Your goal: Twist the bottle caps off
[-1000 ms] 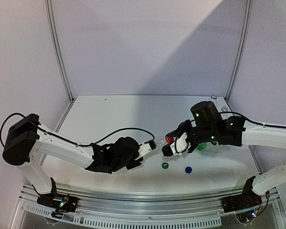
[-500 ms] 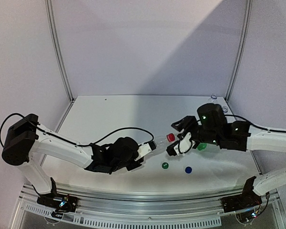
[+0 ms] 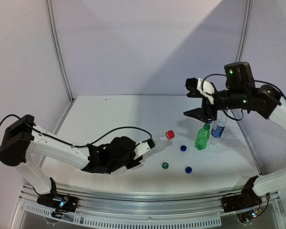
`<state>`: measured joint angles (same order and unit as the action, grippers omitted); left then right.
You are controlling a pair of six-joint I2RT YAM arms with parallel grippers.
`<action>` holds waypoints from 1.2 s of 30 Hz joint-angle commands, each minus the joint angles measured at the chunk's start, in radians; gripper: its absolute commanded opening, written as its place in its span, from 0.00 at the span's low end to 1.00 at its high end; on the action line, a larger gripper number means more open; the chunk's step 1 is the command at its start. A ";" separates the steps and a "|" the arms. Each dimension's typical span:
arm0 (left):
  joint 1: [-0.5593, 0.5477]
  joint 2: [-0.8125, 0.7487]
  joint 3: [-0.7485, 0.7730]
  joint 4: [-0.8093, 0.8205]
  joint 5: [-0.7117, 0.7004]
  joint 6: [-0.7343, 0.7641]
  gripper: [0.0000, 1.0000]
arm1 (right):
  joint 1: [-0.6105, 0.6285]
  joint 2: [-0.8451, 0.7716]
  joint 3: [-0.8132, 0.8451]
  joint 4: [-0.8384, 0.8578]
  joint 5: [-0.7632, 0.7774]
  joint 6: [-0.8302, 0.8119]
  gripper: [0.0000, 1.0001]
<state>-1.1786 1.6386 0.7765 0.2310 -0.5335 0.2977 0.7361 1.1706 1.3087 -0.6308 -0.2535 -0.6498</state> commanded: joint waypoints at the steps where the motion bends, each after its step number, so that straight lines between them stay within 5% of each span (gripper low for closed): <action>1: -0.037 -0.007 -0.020 0.069 -0.069 0.062 0.00 | -0.122 0.184 0.112 -0.273 -0.298 0.425 0.73; 8: -0.065 0.057 -0.003 0.091 -0.161 0.115 0.00 | -0.148 0.346 0.132 -0.372 -0.459 0.522 0.71; 27: -0.067 0.062 0.003 0.094 -0.179 0.104 0.00 | -0.131 0.496 0.129 -0.363 -0.488 0.547 0.70; 36: -0.067 0.062 0.004 0.091 -0.178 0.097 0.00 | -0.110 0.531 0.145 -0.362 -0.494 0.544 0.59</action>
<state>-1.2289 1.6974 0.7692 0.3023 -0.7071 0.4004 0.6182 1.6760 1.4296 -0.9855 -0.7288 -0.1081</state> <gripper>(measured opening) 0.351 0.613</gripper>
